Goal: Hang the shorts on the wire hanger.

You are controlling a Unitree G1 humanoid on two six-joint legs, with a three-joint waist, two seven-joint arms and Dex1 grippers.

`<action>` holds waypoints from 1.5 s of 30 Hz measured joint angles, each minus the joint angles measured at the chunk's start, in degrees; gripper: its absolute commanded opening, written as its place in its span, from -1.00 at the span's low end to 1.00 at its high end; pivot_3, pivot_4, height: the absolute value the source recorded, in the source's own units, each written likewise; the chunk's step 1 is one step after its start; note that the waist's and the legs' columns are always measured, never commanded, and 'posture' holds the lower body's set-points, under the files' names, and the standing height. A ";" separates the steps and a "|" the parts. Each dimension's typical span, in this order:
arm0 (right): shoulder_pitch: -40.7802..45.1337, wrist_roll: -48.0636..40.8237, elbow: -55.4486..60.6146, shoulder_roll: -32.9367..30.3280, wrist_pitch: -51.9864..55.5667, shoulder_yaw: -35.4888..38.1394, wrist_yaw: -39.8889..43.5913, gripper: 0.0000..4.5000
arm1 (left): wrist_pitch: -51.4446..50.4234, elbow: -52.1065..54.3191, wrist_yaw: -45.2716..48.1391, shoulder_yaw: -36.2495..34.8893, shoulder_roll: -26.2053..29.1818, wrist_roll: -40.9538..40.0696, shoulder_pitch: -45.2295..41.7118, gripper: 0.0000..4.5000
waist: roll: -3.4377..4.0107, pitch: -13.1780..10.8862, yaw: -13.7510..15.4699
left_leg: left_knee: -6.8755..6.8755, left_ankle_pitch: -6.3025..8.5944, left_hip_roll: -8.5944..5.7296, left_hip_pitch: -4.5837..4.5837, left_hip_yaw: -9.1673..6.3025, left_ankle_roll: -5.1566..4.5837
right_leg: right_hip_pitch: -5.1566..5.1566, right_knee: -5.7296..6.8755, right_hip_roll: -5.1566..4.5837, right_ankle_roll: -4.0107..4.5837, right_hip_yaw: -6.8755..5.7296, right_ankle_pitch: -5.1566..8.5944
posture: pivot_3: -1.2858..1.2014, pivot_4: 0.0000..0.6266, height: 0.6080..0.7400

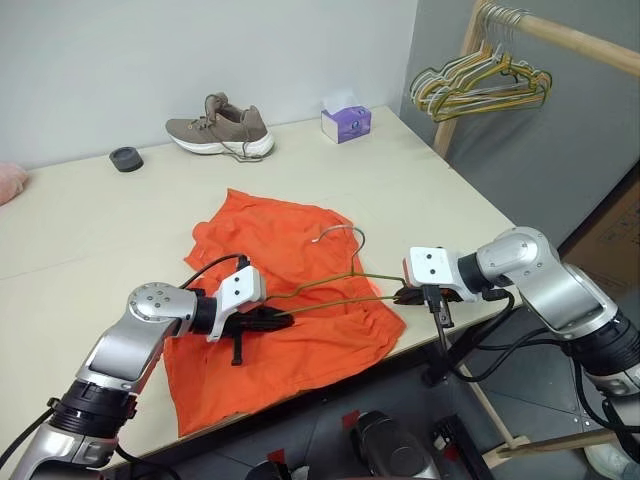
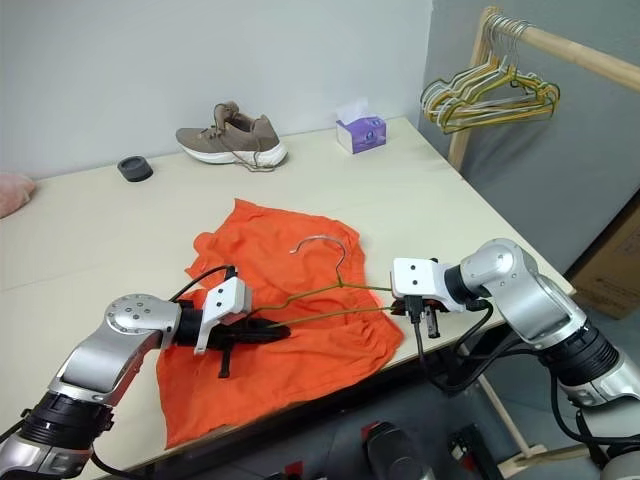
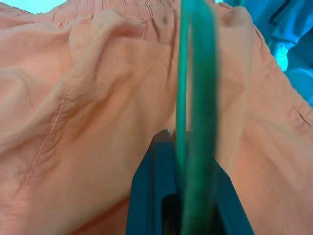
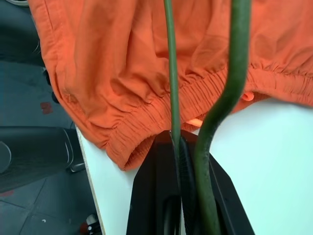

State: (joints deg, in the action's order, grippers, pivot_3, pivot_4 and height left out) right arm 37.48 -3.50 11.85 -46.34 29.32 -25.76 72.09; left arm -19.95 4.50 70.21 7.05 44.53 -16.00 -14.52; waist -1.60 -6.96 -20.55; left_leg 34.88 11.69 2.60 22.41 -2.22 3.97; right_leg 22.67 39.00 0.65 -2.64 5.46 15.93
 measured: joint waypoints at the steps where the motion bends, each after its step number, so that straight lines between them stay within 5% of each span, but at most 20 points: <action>1: -0.07 -0.02 0.01 -0.11 0.02 0.16 0.11 -1.00 | -0.87 0.00 0.06 -0.35 -0.27 -1.02 0.08 -0.78 | 0.00 0.00 0.00 | 0.00 0.00 0.00 0.00 0.00 0.00 | 0.00 0.00 0.00 0.00 -0.01 0.00 | -0.18 -0.74 1.00; 11: -3.03 -3.32 0.78 -1.24 1.59 3.32 1.06 -1.00 | -6.57 1.57 -5.00 -7.40 -3.64 -9.53 0.42 0.49 | -0.03 0.01 0.03 | 0.03 0.00 0.00 0.00 -0.01 0.00 | -0.02 0.01 0.00 -0.02 -0.01 -0.01 | -0.18 -0.77 1.00; 19: -10.38 -6.70 0.18 -7.19 6.99 13.04 -1.34 -1.00 | -11.04 -2.13 -14.19 -18.41 -4.80 -13.16 3.91 0.49 | -0.04 0.02 0.02 | 0.02 0.00 -0.02 -0.01 0.01 0.00 | -0.03 -0.02 0.00 -0.02 0.01 -0.01 | -0.19 -0.76 1.00; 28: -17.36 -10.04 -2.48 -8.12 15.97 20.48 -7.58 -1.00 | -5.14 -0.25 -10.66 -10.68 -2.67 -7.08 15.49 0.49 | -0.13 0.03 -0.11 | 0.02 0.01 0.00 -0.10 0.04 0.00 | -0.07 -0.01 0.00 0.30 0.05 0.17 | -0.19 -0.74 1.00; 45: -10.34 -14.83 -8.72 -2.62 38.68 14.42 -13.40 -1.00 | -0.96 1.94 -9.51 -8.62 -1.69 -5.11 17.45 0.49 | -0.14 0.03 -0.10 | -0.03 0.07 0.01 -0.46 0.12 -0.06 | -0.35 -0.04 0.00 0.37 0.12 0.21 | -0.16 -0.74 1.00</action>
State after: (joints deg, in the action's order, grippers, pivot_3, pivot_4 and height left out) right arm 27.14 -18.33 3.14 -48.96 68.00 -11.34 58.69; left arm -20.91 6.44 60.70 -1.56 42.84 -21.12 2.93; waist -1.74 -6.93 -20.65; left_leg 34.85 11.76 2.61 21.95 -2.11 3.91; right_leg 22.32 38.97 0.65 -2.27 5.58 16.14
